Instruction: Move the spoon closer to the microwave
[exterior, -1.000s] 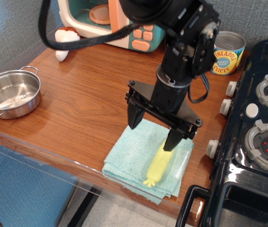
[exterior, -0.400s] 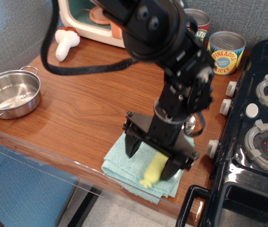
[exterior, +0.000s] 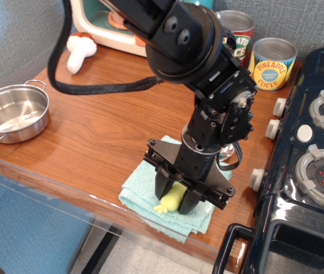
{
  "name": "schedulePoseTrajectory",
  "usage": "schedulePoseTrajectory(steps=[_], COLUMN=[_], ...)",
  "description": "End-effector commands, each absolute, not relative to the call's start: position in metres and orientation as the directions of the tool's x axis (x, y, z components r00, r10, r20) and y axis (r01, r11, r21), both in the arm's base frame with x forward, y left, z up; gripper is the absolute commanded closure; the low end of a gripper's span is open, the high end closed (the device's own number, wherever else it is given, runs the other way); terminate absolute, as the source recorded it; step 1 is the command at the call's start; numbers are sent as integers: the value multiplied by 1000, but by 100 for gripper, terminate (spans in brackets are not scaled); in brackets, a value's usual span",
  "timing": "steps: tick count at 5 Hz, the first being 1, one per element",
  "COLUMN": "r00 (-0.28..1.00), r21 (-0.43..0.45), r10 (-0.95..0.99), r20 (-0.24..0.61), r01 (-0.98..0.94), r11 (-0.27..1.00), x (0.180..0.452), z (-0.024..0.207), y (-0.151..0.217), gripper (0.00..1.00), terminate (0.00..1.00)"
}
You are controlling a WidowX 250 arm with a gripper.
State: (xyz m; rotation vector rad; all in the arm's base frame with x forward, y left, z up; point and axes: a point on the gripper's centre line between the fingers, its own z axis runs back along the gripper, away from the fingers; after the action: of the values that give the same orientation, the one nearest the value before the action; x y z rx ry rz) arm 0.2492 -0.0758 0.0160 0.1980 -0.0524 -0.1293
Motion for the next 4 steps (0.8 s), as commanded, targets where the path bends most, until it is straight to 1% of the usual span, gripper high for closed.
schedulePoseTrajectory(steps=[1, 2, 3, 4], r00=[983, 968, 967, 981], r21=[186, 153, 122, 159], r10=[-145, -108, -18, 23], r20=[112, 225, 252, 195], r01=[123, 74, -14, -55], r11=[975, 985, 992, 986], x=[257, 277, 299, 322], z=[38, 79, 99, 84], y=[-73, -55, -21, 16], gripper=[100, 100, 100, 100], terminate=[0, 0, 0, 0])
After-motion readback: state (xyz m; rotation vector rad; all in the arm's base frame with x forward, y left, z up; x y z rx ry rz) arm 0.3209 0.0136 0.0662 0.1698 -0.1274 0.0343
